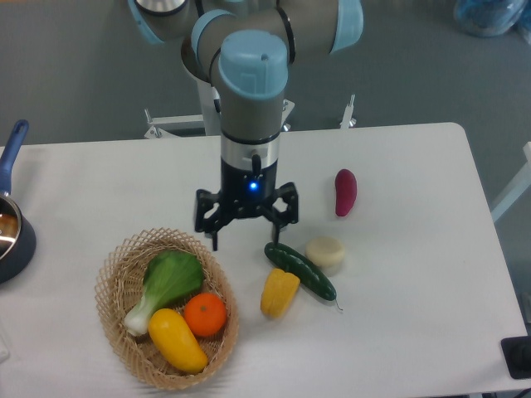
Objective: Pick up the mango from the basket
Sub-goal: 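Move the open gripper over the wicker basket toward the yellow mango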
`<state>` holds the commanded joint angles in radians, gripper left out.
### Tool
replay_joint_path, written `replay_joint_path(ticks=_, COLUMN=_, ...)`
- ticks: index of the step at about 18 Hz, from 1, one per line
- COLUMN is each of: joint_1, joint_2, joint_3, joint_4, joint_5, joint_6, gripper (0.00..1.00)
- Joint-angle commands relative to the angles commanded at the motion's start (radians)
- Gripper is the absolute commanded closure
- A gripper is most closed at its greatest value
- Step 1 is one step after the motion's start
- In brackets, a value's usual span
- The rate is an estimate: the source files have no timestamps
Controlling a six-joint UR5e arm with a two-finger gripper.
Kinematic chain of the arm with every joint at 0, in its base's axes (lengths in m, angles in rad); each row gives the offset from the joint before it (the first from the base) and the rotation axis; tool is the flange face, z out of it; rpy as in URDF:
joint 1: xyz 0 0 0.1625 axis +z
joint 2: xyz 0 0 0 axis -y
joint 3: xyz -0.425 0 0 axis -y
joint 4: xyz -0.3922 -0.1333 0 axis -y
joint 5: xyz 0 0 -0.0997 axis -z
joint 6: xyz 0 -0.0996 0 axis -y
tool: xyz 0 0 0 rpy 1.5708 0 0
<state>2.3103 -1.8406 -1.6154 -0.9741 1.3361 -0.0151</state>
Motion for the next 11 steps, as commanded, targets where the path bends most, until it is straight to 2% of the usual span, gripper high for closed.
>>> replay_joint_path(ticks=4, joint_1=-0.035, joint_2=-0.095, joint_3=0.067, joint_4=0.0, joint_5=-0.011, joint_6=-0.019, gripper=0.0)
replay_joint_path(ticks=7, joint_1=-0.054, joint_2=-0.16, joint_3=0.094, joint_4=0.002, joint_5=-0.009, joint_6=-0.019, gripper=0.0)
replay_joint_path(ticks=11, joint_1=-0.071, joint_2=-0.201, joint_3=0.118, joint_4=0.003, joint_5=-0.008, joint_6=-0.051, gripper=0.0)
